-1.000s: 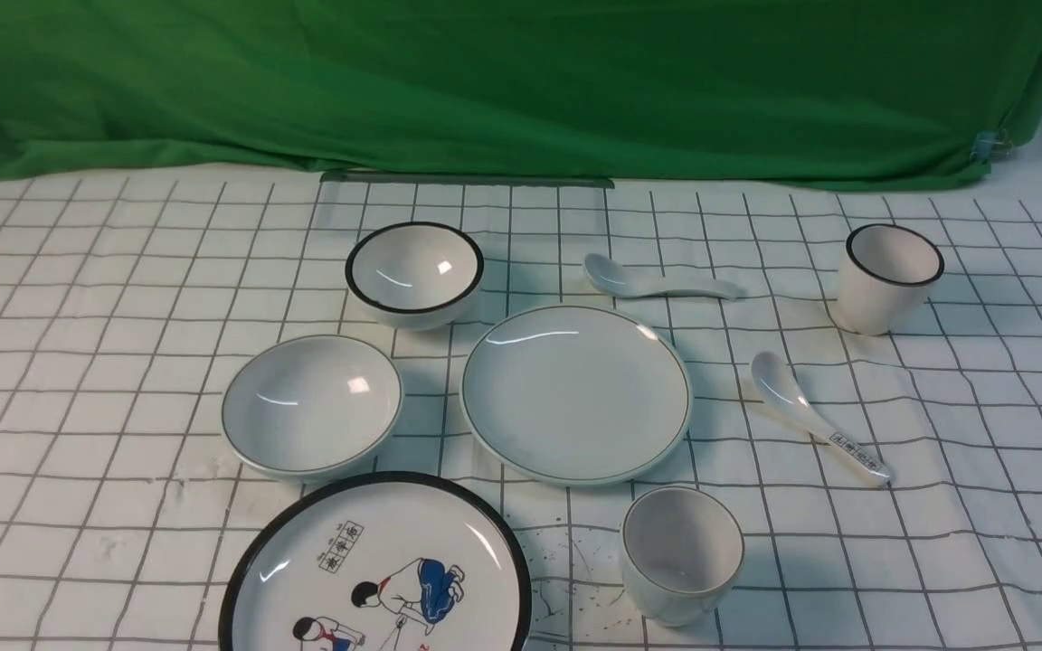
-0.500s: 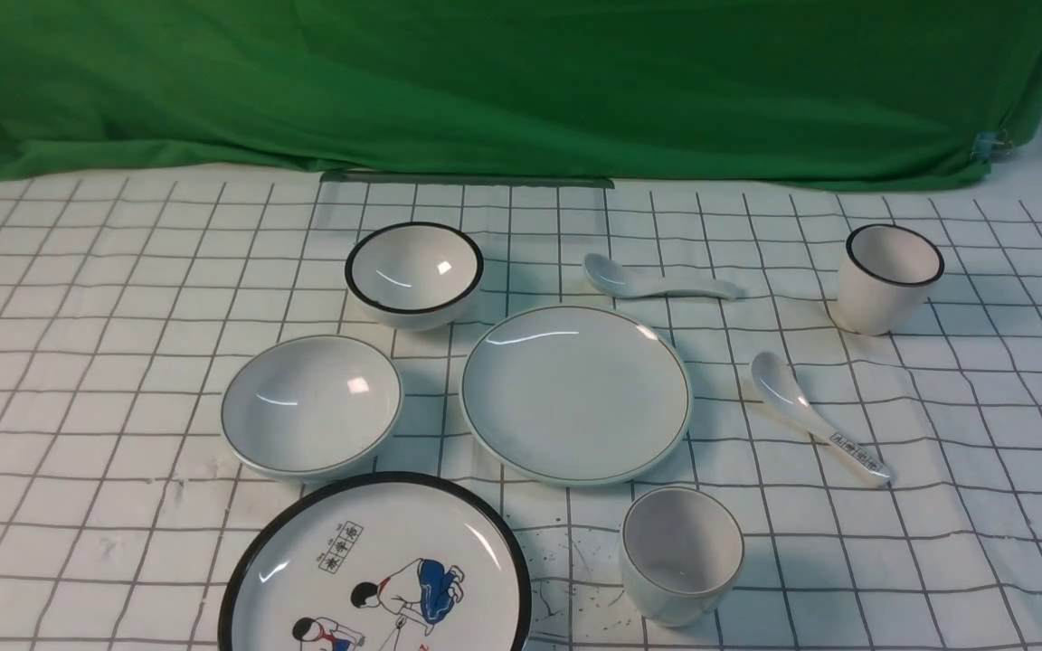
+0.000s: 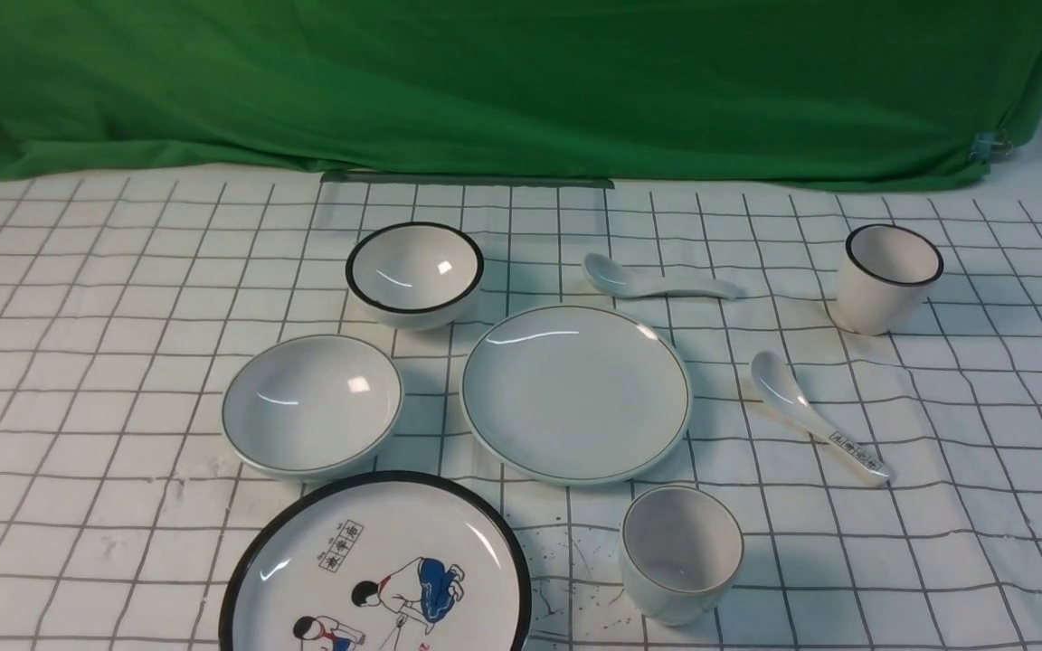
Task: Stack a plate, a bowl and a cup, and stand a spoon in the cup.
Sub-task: Use the left arm to grab a blue rice bowl
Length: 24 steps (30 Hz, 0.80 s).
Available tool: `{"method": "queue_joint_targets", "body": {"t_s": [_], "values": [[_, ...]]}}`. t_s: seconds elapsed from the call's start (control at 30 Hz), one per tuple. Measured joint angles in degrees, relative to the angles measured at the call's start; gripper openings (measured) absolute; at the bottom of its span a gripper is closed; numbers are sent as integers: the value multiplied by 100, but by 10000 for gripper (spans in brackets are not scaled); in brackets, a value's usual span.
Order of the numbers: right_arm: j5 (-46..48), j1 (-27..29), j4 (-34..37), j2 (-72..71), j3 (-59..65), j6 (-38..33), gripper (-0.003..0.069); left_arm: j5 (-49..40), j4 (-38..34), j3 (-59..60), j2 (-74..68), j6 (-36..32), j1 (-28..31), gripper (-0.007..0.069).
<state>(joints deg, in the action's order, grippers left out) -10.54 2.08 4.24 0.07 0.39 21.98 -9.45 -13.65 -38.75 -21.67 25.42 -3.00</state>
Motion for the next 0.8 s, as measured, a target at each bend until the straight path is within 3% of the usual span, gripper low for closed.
{"method": "queue_joint_targets", "body": {"t_s": [0.07, 0.1, 0.13, 0.17, 0.2, 0.43, 0.47, 0.57, 0.63, 0.7, 0.77, 0.8], "values": [[-60, 0, 14, 0, 0, 55, 238, -1422, 10, -859, -1072, -579, 0, 4], [-61, 0, 14, 0, 0, 55, 238, -1669, 9, -926, -1273, -637, 0, 4], [-67, 0, 27, 0, 0, -65, 238, -2444, -54, -1368, -2075, -1141, 0, 4], [-67, 0, 27, 0, 0, -65, 238, -2540, -59, -1412, -2075, -1210, 0, 4], [-92, 0, 27, 0, 0, -228, 238, -3214, -117, -1676, -3038, -1782, 0, 4], [-402, 0, 37, 0, 0, -202, 229, -3667, -72, -1767, -5443, -2542, -4, 4], [-318, 0, 37, 0, 0, -2, 196, -3556, -62, -1779, -5887, -2617, -4, 4], [937, -110, 37, 140, -372, 151, 78, -3428, -44, -1920, -6480, -2674, -4, 4], [1916, -291, 37, 531, -1033, -202, 37, -3422, -30, -2089, -6805, -2690, -4, 4], [2930, -535, 37, 1165, -1755, -580, 26, -3377, -6, -2308, -7120, -2826, -4, 7], [3368, -670, 37, 1546, -2121, -750, 25, -3377, -6, -2428, -7255, -2886, -4, 14], [4108, -943, 37, 2358, -2803, -1059, 25, -3330, -6, -2649, -7496, -2976, -4, 41]]}}
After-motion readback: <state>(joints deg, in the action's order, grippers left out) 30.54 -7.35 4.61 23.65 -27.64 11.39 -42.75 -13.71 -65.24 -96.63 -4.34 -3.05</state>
